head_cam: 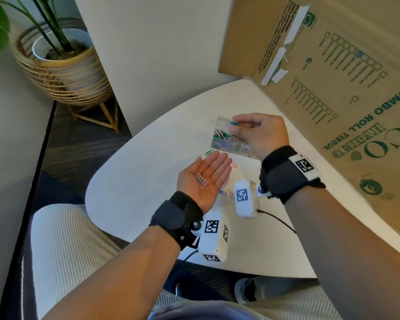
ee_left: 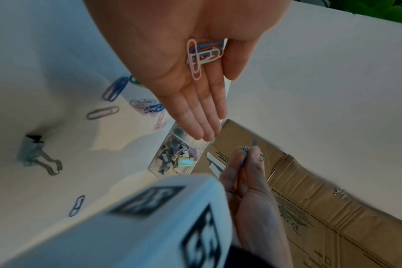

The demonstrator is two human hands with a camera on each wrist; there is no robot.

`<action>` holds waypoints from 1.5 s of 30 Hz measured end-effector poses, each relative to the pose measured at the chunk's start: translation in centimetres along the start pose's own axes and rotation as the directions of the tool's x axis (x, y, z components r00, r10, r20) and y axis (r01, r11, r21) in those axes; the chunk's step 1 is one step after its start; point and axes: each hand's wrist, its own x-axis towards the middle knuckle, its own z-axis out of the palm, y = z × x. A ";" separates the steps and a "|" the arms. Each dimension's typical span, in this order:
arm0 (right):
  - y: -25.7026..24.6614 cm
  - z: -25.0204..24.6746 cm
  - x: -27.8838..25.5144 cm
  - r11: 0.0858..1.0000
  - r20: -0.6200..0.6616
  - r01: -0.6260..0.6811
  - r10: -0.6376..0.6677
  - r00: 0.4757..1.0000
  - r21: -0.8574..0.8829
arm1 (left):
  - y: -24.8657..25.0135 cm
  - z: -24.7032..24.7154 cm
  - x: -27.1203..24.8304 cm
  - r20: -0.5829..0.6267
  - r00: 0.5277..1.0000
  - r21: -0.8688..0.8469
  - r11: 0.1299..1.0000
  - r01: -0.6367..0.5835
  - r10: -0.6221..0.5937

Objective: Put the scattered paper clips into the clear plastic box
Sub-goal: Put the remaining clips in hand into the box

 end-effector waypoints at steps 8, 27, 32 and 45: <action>1.3 0.8 5.0 0.917 -0.018 0.027 -0.037 0.999 -0.398 | 0.4 0.1 0.0 0.004 1.000 -0.009 1.000 -0.001 0.001; 1.5 1.1 -5.6 0.725 0.443 0.286 0.030 0.896 -0.627 | 0.3 1.8 0.0 0.054 0.998 0.025 0.999 -0.027 0.025; 1.2 1.8 -5.0 0.638 0.449 0.347 -0.001 0.893 -0.688 | 0.0 2.1 0.4 0.081 0.996 0.042 0.998 -0.040 0.036; 1.8 2.2 -5.5 0.811 0.374 0.241 -0.029 0.927 -0.533 | -0.6 1.8 0.1 0.048 0.997 0.115 0.991 -0.062 0.057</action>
